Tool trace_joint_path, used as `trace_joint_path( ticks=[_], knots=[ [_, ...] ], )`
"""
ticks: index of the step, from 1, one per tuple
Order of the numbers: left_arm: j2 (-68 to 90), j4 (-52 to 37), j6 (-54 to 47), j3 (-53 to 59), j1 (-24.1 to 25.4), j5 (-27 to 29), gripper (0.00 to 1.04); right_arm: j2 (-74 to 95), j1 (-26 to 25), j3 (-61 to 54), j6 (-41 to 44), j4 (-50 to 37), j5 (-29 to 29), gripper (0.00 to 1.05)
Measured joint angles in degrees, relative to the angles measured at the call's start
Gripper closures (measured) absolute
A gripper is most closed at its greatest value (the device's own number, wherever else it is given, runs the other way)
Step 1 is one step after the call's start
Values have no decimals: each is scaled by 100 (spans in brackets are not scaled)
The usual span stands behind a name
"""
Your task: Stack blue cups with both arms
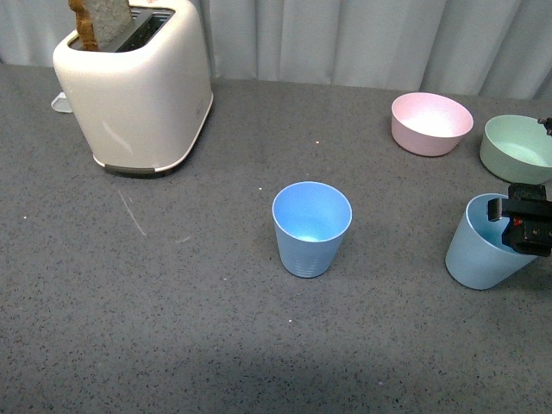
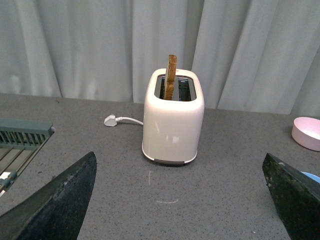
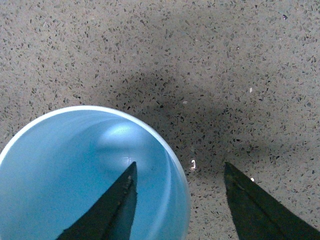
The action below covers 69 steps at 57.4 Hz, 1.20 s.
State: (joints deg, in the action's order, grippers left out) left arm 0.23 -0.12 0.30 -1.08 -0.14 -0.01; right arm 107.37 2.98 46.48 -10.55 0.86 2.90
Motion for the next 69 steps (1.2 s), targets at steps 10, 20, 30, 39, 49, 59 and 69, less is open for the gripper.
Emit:
trace_joint_path(
  ticks=[10, 20, 30, 39, 49, 59, 69],
  knots=[
    [0, 0, 0, 0, 0, 0, 7, 0, 17, 31, -70, 37, -7, 84],
    [0, 0, 0, 0, 0, 0, 7, -59, 17, 46, -181, 127, -153, 104],
    [0, 0, 0, 0, 0, 2, 7, -645, 170, 83, -656, 490, -1067, 104],
    [0, 0, 0, 0, 0, 0, 7, -1279, 662, 520, -927, 796, -1510, 104],
    [0, 0, 0, 0, 0, 2, 7, -1145, 1381, 782, -1121, 863, -1657, 104],
    [0, 0, 0, 0, 0, 0, 7, -804, 1805, 859, -1309, 855, -1563, 104],
    [0, 0, 0, 0, 0, 2, 7, -695, 1893, 927, -1401, 800, -1561, 104]
  ],
)
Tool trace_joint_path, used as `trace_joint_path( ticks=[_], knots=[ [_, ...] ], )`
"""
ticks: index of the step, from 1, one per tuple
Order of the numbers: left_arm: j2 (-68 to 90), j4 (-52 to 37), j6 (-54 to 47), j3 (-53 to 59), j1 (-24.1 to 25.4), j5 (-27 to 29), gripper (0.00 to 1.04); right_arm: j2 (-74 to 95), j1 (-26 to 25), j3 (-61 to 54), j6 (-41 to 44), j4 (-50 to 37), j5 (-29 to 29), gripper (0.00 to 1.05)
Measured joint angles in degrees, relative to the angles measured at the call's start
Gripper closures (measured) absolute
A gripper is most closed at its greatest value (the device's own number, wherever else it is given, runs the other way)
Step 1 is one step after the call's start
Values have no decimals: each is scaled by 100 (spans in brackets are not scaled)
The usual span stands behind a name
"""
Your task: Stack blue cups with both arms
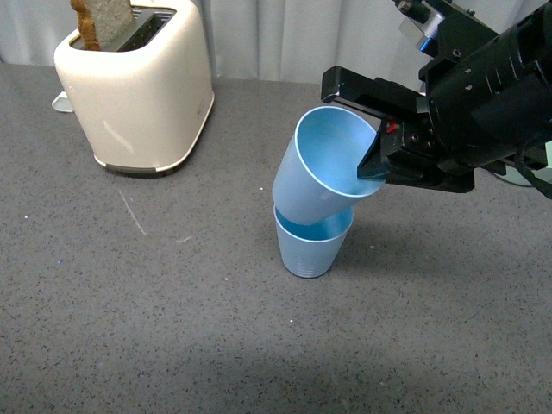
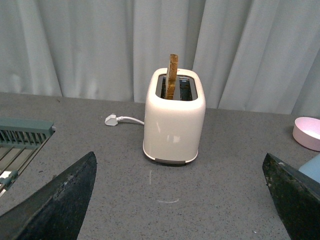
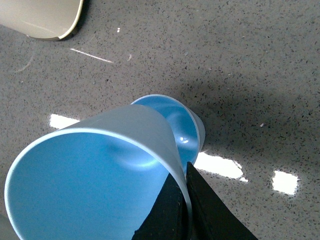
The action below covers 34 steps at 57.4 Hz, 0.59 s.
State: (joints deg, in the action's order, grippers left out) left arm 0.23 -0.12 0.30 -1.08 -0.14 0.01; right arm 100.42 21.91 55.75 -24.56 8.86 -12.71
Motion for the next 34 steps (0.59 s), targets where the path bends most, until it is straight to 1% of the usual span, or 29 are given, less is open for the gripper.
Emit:
trace_joint_path(
  ticks=[5, 7, 10, 11, 14, 15, 19, 23, 30, 32, 33, 34],
  knots=[
    [0, 0, 0, 0, 0, -2, 7, 26, 33, 33, -4, 0, 81, 103],
    [0, 0, 0, 0, 0, -2, 7, 28, 35, 39, -4, -2, 138, 98],
    [0, 0, 0, 0, 0, -2, 7, 28, 20, 39, -33, -46, 197, 89],
    [0, 0, -2, 0, 0, -2, 7, 17, 2, 39, -35, -57, 208, 84],
    [0, 0, 0, 0, 0, -2, 7, -48, -50, 20, -63, -70, 229, 73],
    [0, 0, 0, 0, 0, 0, 7, -114, -76, -13, -76, -96, 234, 68],
    [0, 0, 0, 0, 0, -2, 7, -382, -127, -136, -15, -195, 387, 54],
    [0, 0, 0, 0, 0, -2, 7, -632, -168, -219, 111, -236, 651, 43],
    [0, 0, 0, 0, 0, 0, 7, -846, -208, -262, 236, -256, 804, 26],
    [0, 0, 0, 0, 0, -2, 7, -828, -175, -483, 402, -911, 1268, 27],
    [0, 0, 0, 0, 0, 0, 7, -828, -162, -732, 667, -1574, 1666, 31],
    [0, 0, 0, 0, 0, 0, 7, -828, -162, -861, 782, -1910, 1860, 32]
  ],
)
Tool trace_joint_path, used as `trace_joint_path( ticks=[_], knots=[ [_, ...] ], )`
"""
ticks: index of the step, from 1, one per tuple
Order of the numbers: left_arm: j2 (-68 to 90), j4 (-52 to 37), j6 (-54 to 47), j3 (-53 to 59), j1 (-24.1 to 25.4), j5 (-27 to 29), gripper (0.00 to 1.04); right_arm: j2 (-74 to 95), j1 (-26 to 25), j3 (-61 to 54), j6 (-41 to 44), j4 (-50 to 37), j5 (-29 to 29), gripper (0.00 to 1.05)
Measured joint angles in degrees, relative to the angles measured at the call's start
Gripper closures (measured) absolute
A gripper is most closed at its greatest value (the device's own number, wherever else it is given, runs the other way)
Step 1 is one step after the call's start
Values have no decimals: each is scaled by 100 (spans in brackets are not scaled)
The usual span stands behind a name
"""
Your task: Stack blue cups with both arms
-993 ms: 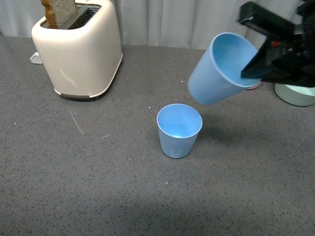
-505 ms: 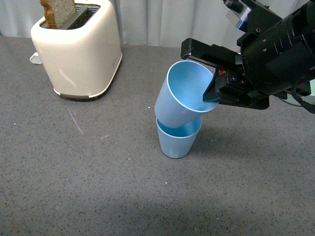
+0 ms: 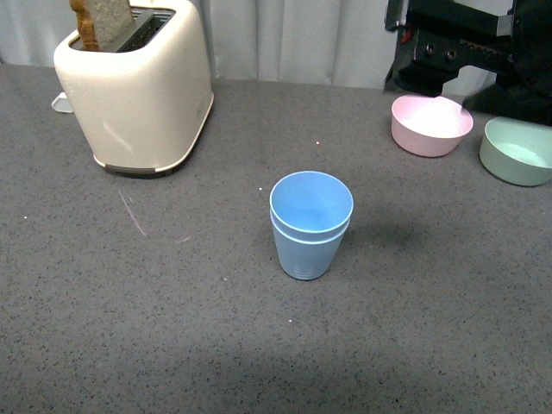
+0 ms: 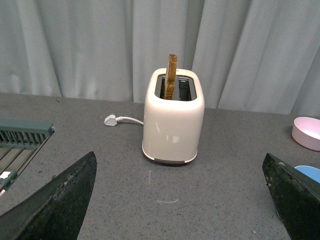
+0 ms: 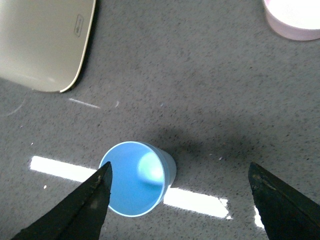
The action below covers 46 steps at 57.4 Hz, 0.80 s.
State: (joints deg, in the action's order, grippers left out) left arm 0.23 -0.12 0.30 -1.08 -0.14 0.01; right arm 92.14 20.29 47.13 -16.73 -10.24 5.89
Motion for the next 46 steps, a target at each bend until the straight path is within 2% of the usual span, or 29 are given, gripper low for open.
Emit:
trace_joint_path(
  ticks=[3, 4, 7, 10, 22, 27, 31, 46],
  knots=[
    [0, 0, -2, 0, 0, -13, 7, 7, -15, -704, 570, -1639, 802, 41],
    [0, 0, -2, 0, 0, -4, 7, -15, -66, -1137, 855, -2581, 1008, 47],
    [0, 9, -2, 0, 0, 15, 7, -249, -256, -1880, 1235, -4122, 1080, 59],
    [-2, 9, -2, 0, 0, 15, 7, -632, -424, -2260, 1427, -4839, 994, 70],
    [-2, 9, -2, 0, 0, 0, 7, -1532, -839, -3117, 1615, -4988, 595, 103],
    [-2, 9, -2, 0, 0, 2, 7, -1993, -1029, -3517, 1655, -4887, 367, 104],
    [-2, 9, -2, 0, 0, 2, 7, -2129, -1145, -3803, 1657, -5143, 249, 104],
    [-2, 9, -2, 0, 0, 0, 7, -3233, -1464, -4306, 1655, -4457, -31, 104]
  ],
)
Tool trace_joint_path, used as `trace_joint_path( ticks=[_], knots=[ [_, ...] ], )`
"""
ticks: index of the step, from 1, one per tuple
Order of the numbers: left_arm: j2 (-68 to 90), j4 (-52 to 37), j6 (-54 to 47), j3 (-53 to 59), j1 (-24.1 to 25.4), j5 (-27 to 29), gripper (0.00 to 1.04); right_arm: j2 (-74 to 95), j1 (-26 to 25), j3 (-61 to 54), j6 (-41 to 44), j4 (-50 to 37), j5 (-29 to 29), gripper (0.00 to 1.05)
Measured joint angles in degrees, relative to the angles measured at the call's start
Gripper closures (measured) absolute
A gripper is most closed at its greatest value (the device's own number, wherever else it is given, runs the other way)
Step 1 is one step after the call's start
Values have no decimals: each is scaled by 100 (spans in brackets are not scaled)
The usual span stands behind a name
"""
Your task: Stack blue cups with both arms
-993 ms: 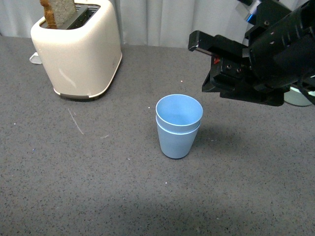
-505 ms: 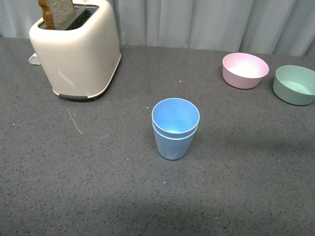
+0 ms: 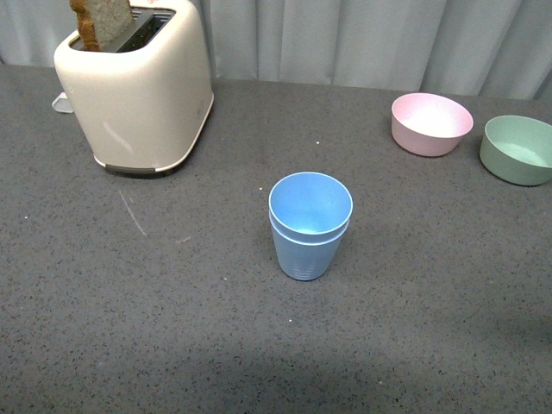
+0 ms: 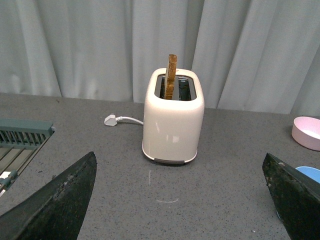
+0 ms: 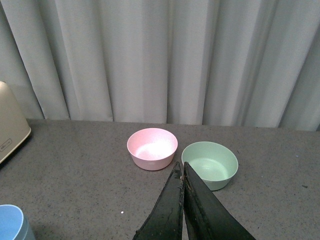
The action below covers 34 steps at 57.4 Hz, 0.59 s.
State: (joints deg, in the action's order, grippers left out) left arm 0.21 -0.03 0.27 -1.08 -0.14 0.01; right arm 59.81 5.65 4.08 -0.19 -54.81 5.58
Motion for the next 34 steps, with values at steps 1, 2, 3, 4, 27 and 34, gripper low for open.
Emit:
trace_joint_path(
  ticks=[1, 2, 3, 4, 27, 34],
  knots=[
    [0, 0, 0, 0, 0, 0, 7, -96, -17, -22, 0, 68, -17, 104],
    [0, 0, 0, 0, 0, 0, 7, -144, -26, -35, 0, 103, -33, 104],
    [0, 0, 0, 0, 0, 0, 7, -234, -42, -59, 0, 173, -57, 104],
    [0, 0, 0, 0, 0, 2, 7, -326, -59, -81, 0, 247, -77, 104],
    [0, 0, 0, 0, 0, 0, 7, -2033, -551, -354, 2, 1661, -540, 104],
    [0, 0, 0, 0, 0, 0, 7, -2577, -551, -380, 0, 2146, -549, 104]
  ],
)
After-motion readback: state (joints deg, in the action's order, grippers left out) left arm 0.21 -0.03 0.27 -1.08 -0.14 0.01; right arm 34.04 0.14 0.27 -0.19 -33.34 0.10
